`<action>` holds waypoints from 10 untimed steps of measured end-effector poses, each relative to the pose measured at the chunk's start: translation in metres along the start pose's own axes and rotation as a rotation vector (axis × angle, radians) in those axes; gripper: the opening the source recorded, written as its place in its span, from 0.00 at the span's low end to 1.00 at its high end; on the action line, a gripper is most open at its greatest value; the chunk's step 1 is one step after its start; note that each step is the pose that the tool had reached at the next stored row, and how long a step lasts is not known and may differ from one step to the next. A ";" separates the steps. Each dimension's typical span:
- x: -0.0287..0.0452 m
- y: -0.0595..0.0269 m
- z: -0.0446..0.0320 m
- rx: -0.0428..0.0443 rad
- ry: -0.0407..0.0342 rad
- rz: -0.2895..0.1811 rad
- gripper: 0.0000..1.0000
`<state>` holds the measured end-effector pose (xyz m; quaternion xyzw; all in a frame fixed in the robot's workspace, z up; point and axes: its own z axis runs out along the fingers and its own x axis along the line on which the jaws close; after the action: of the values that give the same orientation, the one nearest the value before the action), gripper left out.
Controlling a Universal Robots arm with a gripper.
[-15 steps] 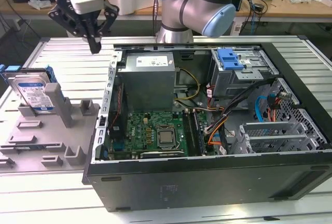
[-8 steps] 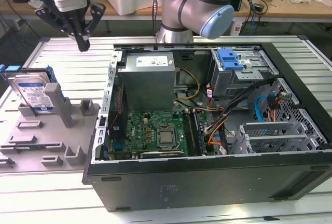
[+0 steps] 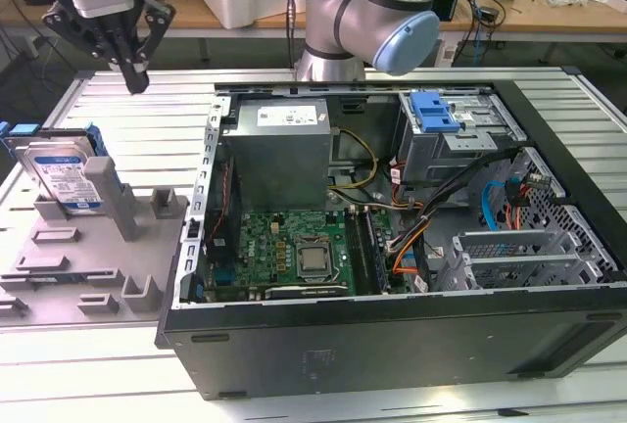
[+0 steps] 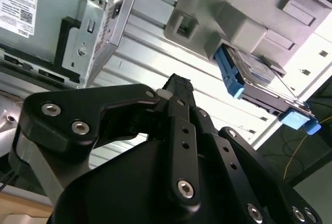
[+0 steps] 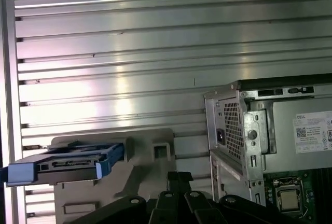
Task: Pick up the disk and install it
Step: 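Reach for the disk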
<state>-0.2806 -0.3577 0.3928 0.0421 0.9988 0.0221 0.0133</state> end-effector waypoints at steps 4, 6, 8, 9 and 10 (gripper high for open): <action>0.0207 0.0043 -0.0003 0.0001 0.0000 0.001 0.11; 0.0275 0.0054 -0.0004 0.0001 0.0000 0.002 0.11; 0.0347 0.0066 -0.0006 0.0001 -0.0001 0.002 0.11; 0.0376 0.0070 -0.0007 0.0001 0.0000 0.003 0.11; 0.0409 0.0075 -0.0007 0.0001 0.0000 0.003 0.11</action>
<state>-0.3208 -0.3468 0.3928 0.0434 0.9987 0.0220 0.0133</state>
